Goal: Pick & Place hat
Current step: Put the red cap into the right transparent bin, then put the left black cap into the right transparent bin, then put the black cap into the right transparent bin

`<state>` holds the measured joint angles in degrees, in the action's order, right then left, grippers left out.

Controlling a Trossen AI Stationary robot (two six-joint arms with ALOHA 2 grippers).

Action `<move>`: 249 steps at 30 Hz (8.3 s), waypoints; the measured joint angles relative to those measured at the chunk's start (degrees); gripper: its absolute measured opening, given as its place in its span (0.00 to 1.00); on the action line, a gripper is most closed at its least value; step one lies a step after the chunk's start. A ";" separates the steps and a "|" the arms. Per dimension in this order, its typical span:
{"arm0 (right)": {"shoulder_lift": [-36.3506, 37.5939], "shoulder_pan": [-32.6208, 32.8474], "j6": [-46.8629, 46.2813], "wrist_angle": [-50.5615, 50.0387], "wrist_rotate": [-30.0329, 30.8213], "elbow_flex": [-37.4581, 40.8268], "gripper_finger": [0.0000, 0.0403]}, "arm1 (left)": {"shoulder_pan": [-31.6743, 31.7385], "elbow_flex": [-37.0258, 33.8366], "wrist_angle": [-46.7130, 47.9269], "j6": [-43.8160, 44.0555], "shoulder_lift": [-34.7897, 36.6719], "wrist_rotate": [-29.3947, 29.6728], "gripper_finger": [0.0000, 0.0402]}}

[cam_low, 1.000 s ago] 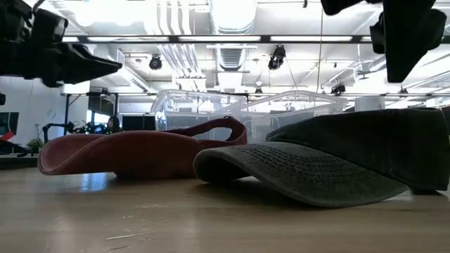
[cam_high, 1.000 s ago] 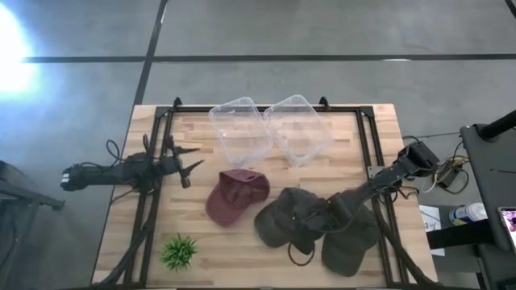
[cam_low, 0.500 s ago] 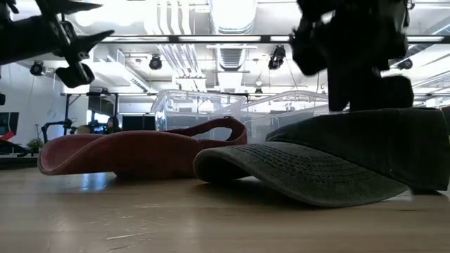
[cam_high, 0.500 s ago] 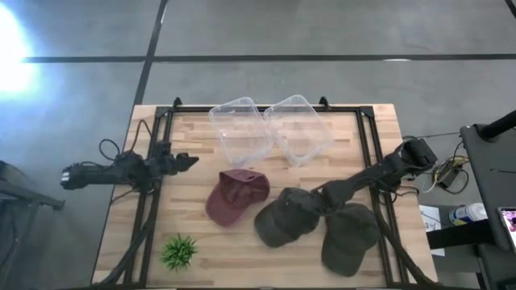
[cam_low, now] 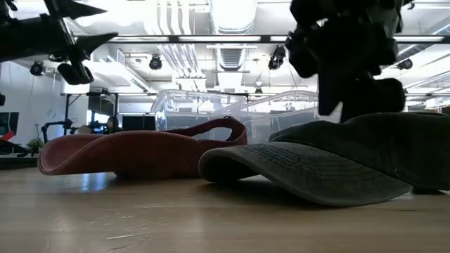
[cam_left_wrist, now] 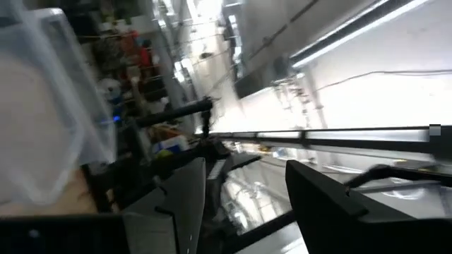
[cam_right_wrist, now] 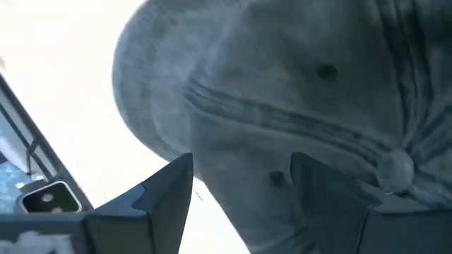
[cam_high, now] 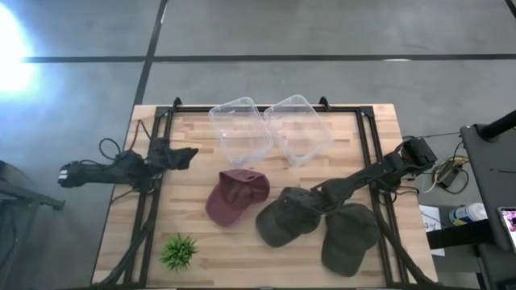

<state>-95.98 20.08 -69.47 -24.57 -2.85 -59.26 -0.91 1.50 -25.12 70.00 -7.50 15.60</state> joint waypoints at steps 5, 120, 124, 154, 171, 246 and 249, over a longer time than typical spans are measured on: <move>0.02 -1.30 2.79 -0.02 0.00 -1.02 0.58 | -0.05 9.10 11.67 1.58 -8.01 -2.31 0.47; 6.69 2.40 -2.18 -5.43 -3.34 1.63 0.58 | -26.26 58.22 37.50 -17.27 -72.10 9.42 0.25; 3.73 3.36 -8.01 -5.19 -0.41 2.11 0.58 | -27.82 51.31 30.13 -0.80 -77.31 7.93 0.25; -5.84 4.41 -8.31 13.06 1.30 1.97 0.58 | -33.50 52.56 -2.13 29.99 -105.21 21.42 0.45; 5.37 6.08 6.52 16.17 1.40 2.05 0.58 | -32.60 52.58 -5.65 11.03 -101.35 28.39 0.03; 33.31 21.96 -22.54 -29.45 2.33 13.02 0.58 | -11.68 102.82 50.75 -32.45 -99.55 -1.63 0.43; 30.75 22.54 -24.27 -18.90 -3.08 16.09 0.58 | -14.37 95.63 42.64 -29.28 -101.01 -2.92 0.43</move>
<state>-65.24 42.62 -93.73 -43.47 -5.94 -43.16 -15.28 97.13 17.52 40.72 -108.50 12.68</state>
